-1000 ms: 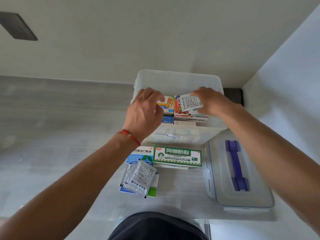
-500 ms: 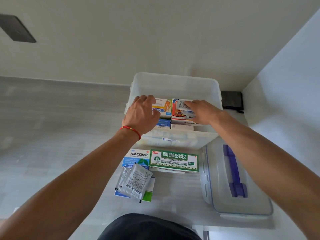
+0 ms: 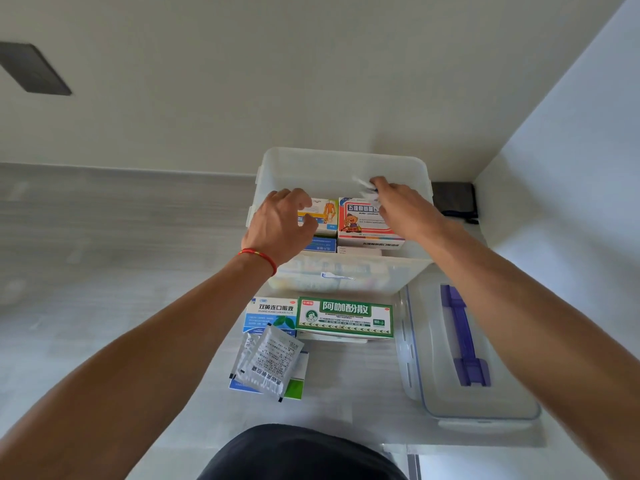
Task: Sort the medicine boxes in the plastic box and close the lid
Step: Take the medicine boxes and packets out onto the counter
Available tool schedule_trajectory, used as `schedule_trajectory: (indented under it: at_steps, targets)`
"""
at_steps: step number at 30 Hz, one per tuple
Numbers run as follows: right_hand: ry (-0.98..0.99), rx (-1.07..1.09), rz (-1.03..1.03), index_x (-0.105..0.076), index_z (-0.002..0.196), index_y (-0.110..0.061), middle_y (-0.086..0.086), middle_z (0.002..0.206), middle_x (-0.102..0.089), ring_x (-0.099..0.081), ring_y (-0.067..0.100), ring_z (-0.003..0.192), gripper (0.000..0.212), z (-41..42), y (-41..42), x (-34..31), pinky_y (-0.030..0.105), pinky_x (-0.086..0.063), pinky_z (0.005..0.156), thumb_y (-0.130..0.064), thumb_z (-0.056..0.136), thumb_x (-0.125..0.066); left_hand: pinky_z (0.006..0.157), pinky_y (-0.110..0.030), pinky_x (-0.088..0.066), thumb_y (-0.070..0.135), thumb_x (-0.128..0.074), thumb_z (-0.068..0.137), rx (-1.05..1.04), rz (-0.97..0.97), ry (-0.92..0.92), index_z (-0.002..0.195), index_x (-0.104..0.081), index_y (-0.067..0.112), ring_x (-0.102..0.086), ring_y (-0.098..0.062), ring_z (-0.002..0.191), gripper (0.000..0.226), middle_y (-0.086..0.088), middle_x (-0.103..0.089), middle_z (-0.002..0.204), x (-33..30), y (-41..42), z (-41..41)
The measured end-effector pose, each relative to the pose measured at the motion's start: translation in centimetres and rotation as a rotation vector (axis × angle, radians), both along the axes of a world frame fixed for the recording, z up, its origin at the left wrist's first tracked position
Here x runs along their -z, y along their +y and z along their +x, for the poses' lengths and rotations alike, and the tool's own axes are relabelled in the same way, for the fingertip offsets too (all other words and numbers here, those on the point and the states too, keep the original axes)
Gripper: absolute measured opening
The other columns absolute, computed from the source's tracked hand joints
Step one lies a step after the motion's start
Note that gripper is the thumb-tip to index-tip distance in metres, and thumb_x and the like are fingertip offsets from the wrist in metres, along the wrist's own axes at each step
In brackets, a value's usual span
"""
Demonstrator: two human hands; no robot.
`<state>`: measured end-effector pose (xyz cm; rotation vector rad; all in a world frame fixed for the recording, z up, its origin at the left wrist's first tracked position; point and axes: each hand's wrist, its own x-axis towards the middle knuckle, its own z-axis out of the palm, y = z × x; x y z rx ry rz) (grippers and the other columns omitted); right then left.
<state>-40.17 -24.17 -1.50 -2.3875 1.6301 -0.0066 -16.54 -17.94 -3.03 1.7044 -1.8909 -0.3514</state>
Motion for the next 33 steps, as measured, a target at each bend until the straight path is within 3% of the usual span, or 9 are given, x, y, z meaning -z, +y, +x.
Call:
schedule_trajectory:
  at_steps: [5, 10, 14, 19, 22, 26, 28, 31, 33]
  targets:
    - [-0.275, -0.078, -0.290, -0.046, 0.144, -0.010, 0.017, 0.128, -0.065, -0.060, 0.033, 0.102, 0.050, 0.1, 4.9, -4.6, 0.030, -0.037, 0.075, 0.003, 0.095, -0.051, 0.077, -0.036, -0.061, 0.007, -0.057, 0.089, 0.038, -0.065, 0.508, 0.097, -0.071, 0.008, -0.070, -0.017, 0.089, 0.017, -0.003, -0.074, 0.093, -4.1, 4.3, -0.9]
    - [-0.351, -0.276, -0.343, -0.052, 0.142, -0.012, 0.010, 0.142, -0.059, -0.054, 0.025, 0.127, 0.059, 1.2, 12.3, -6.2, 0.037, -0.045, 0.109, 0.002, 0.085, -0.056, 0.089, -0.048, -0.058, 0.048, -0.065, 0.089, 0.080, 0.681, 1.439, 0.128, -0.060, 0.006, -0.069, -0.040, 0.109, 0.057, -0.022, -0.068, 0.121, -4.6, 10.6, -1.4]
    - [-0.178, -0.423, -0.126, -0.055, 0.144, -0.007, 0.012, 0.154, -0.048, -0.039, 0.030, 0.146, 0.058, 2.8, 17.6, -1.6, 0.045, -0.038, 0.118, -0.002, 0.087, -0.068, 0.102, -0.055, -0.050, 0.012, -0.051, 0.093, -0.004, 0.841, 1.640, 0.137, -0.053, 0.003, -0.061, -0.038, 0.114, 0.045, -0.023, -0.061, 0.126, -1.6, 14.3, -1.9]
    - [-0.432, -0.325, 0.199, -0.035, 0.158, -0.023, -0.006, 0.169, -0.017, -0.010, 0.010, 0.157, 0.070, 1.9, 22.7, 3.0, 0.025, -0.018, 0.126, -0.025, 0.092, -0.059, 0.107, -0.058, -0.045, -0.012, -0.046, 0.089, -0.135, 0.950, 1.496, 0.131, -0.056, 0.000, -0.061, -0.041, 0.118, 0.045, -0.033, -0.059, 0.127, 2.6, 17.4, -0.6]
    - [-0.766, 0.012, 0.357, -0.032, 0.156, -0.030, -0.013, 0.162, -0.029, -0.032, 0.010, 0.149, 0.068, 1.5, 24.6, 4.6, 0.029, -0.044, 0.113, -0.036, 0.094, -0.061, 0.102, -0.056, -0.051, -0.012, -0.052, 0.091, -0.142, 1.022, 1.367, 0.131, -0.057, 0.008, -0.062, -0.040, 0.120, 0.045, -0.026, -0.062, 0.127, 4.6, 18.3, 0.0]
    - [-0.812, 0.544, 0.775, -0.036, 0.145, -0.035, -0.009, 0.130, -0.064, -0.064, 0.011, 0.115, 0.060, 2.4, 25.3, 7.2, 0.032, -0.057, 0.095, -0.043, 0.095, -0.067, 0.085, -0.043, -0.061, -0.008, -0.059, 0.092, -0.111, 1.123, 1.211, 0.124, -0.061, 0.020, -0.071, -0.029, 0.107, 0.042, -0.009, -0.074, 0.115, 6.4, 18.6, -0.8]
    - [-0.884, 0.648, 0.861, -0.048, 0.130, -0.032, -0.007, 0.116, -0.071, -0.068, 0.017, 0.105, 0.040, 2.4, 25.5, 8.7, 0.033, -0.061, 0.089, -0.029, 0.096, -0.069, 0.078, -0.038, -0.063, 0.002, -0.064, 0.092, -0.063, 1.101, 0.936, 0.121, -0.061, 0.023, -0.073, -0.024, 0.099, 0.036, -0.003, -0.075, 0.108, 7.1, 18.5, -1.3]
    - [-0.770, 0.671, 0.781, -0.052, 0.121, -0.027, -0.001, 0.109, -0.072, -0.067, 0.017, 0.091, 0.031, 1.4, 25.5, 10.2, 0.031, -0.061, 0.078, -0.023, 0.094, -0.066, 0.064, -0.027, -0.060, 0.016, -0.062, 0.091, -0.073, 0.865, 0.398, 0.116, -0.063, 0.027, -0.071, -0.016, 0.088, 0.027, 0.008, -0.070, 0.099, 7.6, 17.8, -0.7]
    - [-0.596, 0.630, 0.743, -0.051, 0.118, -0.021, -0.002, 0.117, -0.070, -0.068, 0.015, 0.095, 0.026, 1.0, 25.2, 11.1, 0.032, -0.062, 0.076, -0.022, 0.096, -0.063, 0.061, -0.019, -0.054, 0.016, -0.058, 0.091, -0.120, 0.721, 0.280, 0.110, -0.066, 0.028, -0.068, -0.013, 0.084, 0.025, 0.008, -0.069, 0.099, 7.3, 17.1, 0.2]
